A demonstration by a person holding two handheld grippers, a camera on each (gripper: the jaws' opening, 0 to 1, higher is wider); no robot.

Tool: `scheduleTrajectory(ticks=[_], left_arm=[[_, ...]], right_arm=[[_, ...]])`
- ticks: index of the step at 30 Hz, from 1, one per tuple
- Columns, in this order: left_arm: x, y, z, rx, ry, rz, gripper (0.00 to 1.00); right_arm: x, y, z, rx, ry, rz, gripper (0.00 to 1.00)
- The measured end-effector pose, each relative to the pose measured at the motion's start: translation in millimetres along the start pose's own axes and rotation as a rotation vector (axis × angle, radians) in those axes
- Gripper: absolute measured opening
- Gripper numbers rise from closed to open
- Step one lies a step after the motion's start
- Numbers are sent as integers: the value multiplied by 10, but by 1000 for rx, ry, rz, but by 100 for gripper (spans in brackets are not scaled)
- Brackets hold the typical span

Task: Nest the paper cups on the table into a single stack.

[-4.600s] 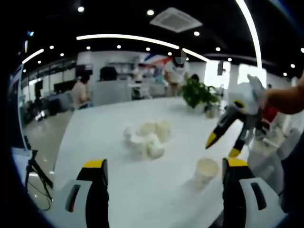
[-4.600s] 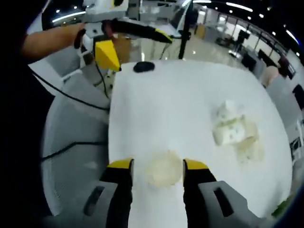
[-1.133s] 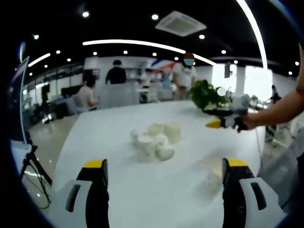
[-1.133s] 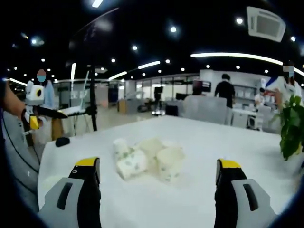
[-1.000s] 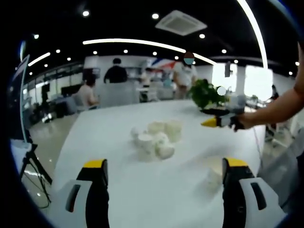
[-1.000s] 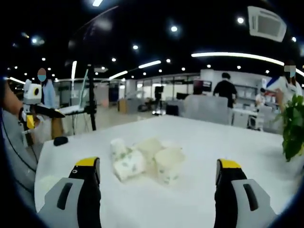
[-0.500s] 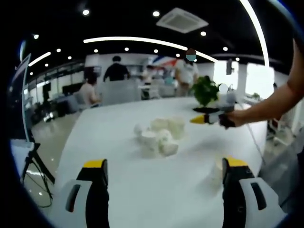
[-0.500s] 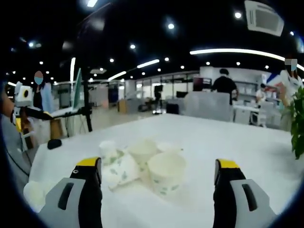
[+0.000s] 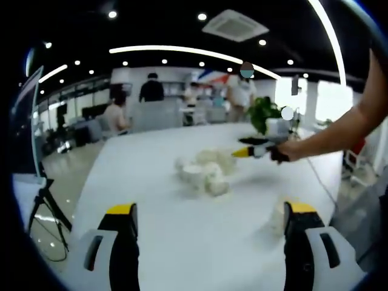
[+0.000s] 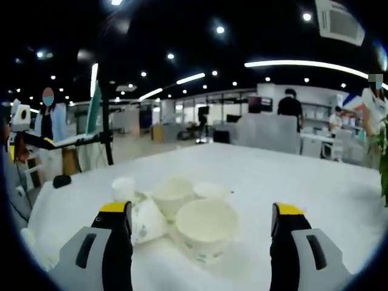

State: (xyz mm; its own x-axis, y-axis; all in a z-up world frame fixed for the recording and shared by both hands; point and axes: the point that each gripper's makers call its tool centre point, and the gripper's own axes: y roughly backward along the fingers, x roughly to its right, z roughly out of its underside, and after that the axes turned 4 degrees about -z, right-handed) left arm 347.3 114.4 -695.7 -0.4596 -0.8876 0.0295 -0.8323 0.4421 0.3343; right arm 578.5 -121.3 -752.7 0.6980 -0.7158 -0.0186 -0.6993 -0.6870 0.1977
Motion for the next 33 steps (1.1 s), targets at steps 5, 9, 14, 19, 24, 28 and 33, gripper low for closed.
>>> scheduleTrajectory(ticks=[5, 9, 14, 19, 24, 28, 33], left_arm=[[-37, 10, 26, -7, -2, -12, 98], [-31, 22, 43, -10, 1, -15, 98], [-54, 48, 80, -21, 8, -16, 98], [-55, 74, 81, -24, 16, -20, 98], [-68, 76, 75, -24, 20, -25, 98], [-83, 71, 91, -23, 24, -27, 98], [-92, 79, 91, -19, 34, -35, 98]], right_arm=[[33, -79, 66, -11, -3, 2, 91], [40, -119, 168, -40, 6, 5, 86], [29, -144, 270, -79, 6, 4, 78], [79, -210, 353, -91, -19, 10, 69], [64, -272, 418, -116, -21, 4, 57], [39, -275, 518, -145, -19, 2, 48], [107, -265, 503, -139, -27, 17, 43]])
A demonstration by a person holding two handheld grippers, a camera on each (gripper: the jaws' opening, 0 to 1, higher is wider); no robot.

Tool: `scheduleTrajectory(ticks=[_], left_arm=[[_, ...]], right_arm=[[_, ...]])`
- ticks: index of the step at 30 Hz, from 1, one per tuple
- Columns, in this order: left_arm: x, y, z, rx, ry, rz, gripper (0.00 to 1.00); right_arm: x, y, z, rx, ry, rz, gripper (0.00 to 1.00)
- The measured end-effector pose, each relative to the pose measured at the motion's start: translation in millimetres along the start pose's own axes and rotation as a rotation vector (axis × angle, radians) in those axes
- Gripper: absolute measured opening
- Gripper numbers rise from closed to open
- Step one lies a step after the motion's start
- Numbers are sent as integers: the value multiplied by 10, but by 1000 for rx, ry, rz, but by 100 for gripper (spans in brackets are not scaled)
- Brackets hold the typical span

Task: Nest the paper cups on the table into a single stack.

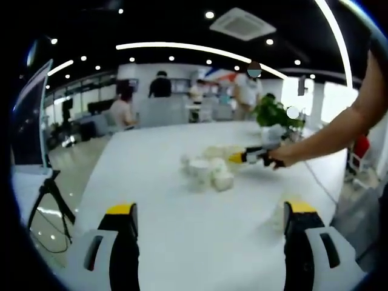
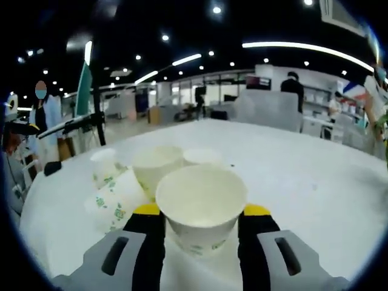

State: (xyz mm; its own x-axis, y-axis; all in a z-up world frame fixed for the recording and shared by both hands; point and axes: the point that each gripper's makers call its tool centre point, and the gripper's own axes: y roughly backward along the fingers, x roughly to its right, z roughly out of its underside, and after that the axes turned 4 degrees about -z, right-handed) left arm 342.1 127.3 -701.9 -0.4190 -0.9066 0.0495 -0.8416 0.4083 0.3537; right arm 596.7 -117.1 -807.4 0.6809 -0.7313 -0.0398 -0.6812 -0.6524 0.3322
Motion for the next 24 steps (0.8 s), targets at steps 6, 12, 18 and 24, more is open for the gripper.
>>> scheduleTrajectory(ticks=[6, 12, 18, 24], left_arm=[[-9, -4, -13, 7, 7, -2, 98], [-4, -20, -30, 11, 7, 0, 98], [5, -17, -19, 6, 0, 3, 98], [28, -3, -41, 6, -5, 12, 98]], right_arm=[[38, 44, -46, 8, -1, 7, 42], [71, 52, -79, 17, 0, 9, 42], [114, 52, -93, 26, -1, 11, 41], [52, 118, -203, 34, 4, 12, 41]])
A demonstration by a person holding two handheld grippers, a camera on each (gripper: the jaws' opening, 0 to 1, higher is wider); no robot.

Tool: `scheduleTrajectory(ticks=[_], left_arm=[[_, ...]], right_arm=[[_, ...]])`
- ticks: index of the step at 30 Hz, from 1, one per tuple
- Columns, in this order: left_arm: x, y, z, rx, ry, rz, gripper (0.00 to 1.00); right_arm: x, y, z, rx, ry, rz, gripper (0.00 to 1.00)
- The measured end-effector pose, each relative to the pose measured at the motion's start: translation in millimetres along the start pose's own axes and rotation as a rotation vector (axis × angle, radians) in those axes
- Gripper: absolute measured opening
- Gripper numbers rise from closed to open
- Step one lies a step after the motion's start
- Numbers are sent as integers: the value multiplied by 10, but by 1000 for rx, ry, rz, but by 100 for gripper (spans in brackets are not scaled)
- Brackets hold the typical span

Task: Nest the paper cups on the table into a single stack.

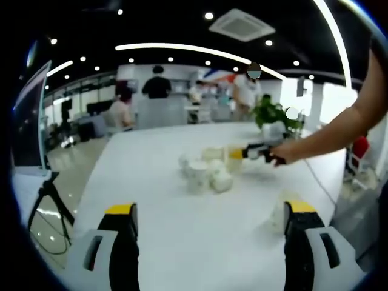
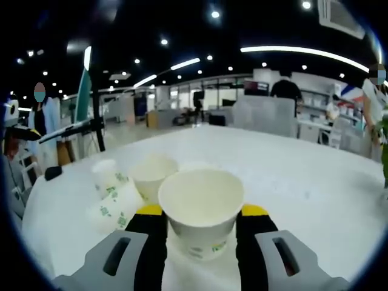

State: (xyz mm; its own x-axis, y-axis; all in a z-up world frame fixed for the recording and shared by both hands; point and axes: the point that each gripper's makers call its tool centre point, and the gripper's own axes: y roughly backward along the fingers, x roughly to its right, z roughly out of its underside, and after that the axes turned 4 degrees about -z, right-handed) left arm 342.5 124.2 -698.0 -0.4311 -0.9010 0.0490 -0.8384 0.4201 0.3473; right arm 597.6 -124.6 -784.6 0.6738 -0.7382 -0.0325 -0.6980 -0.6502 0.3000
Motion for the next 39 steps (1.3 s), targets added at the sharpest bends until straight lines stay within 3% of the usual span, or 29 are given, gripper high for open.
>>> scheduleTrajectory(ticks=[18, 30, 39], left_arm=[[52, -14, -2, -8, -6, 17, 98], [101, -26, -22, -2, -4, 26, 98], [122, -34, -33, 3, -3, 31, 98]], right_arm=[[145, 103, -346, 23, 14, 9, 40], [178, 110, -755, 60, 50, -1, 39], [178, 142, -924, 52, 54, -12, 39]])
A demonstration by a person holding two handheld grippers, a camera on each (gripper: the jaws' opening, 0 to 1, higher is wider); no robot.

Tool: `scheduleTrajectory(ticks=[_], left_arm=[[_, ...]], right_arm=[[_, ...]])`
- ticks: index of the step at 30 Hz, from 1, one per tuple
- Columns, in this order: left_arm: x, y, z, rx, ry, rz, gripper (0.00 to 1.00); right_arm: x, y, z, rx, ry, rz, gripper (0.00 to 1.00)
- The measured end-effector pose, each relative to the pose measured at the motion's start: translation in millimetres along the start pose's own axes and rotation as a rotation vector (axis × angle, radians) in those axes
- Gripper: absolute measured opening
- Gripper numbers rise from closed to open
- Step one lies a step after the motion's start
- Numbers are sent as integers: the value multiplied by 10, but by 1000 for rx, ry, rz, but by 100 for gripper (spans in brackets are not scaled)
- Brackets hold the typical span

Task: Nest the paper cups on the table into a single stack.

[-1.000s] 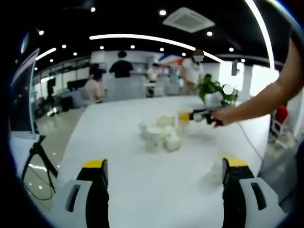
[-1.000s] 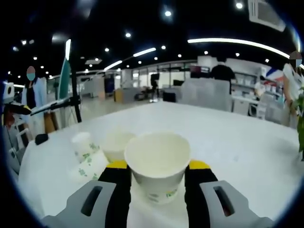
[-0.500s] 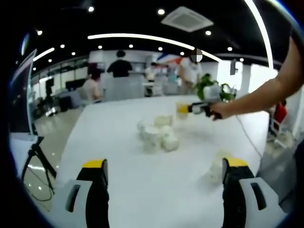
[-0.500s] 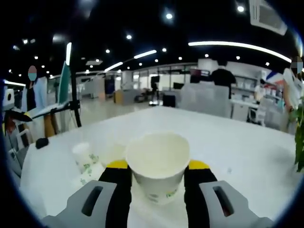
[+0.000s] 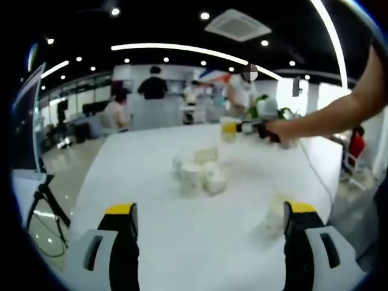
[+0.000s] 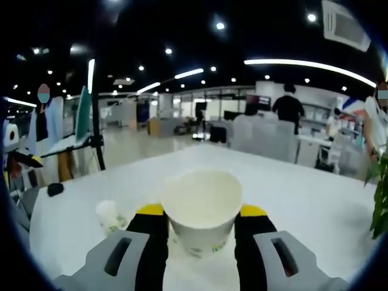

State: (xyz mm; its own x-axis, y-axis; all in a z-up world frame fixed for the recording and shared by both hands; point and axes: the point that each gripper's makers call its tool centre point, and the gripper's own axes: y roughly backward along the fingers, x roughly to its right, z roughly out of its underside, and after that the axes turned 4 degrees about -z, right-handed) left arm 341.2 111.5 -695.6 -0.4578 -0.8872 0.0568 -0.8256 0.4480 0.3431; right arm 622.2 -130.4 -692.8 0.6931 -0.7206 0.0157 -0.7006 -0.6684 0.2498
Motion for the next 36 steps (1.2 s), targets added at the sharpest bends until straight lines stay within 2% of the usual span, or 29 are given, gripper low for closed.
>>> scheduleTrajectory(ticks=[16, 28, 36], left_arm=[[74, 18, -37, 12, 4, 9, 98], [145, 51, -57, 12, 6, 23, 98], [195, 92, -65, 19, 1, 37, 98]], right_arm=[[-58, 43, -122, -3, 4, -15, 37], [-134, 161, -188, -6, 5, -15, 37], [-285, 294, -258, -7, 8, -39, 36]])
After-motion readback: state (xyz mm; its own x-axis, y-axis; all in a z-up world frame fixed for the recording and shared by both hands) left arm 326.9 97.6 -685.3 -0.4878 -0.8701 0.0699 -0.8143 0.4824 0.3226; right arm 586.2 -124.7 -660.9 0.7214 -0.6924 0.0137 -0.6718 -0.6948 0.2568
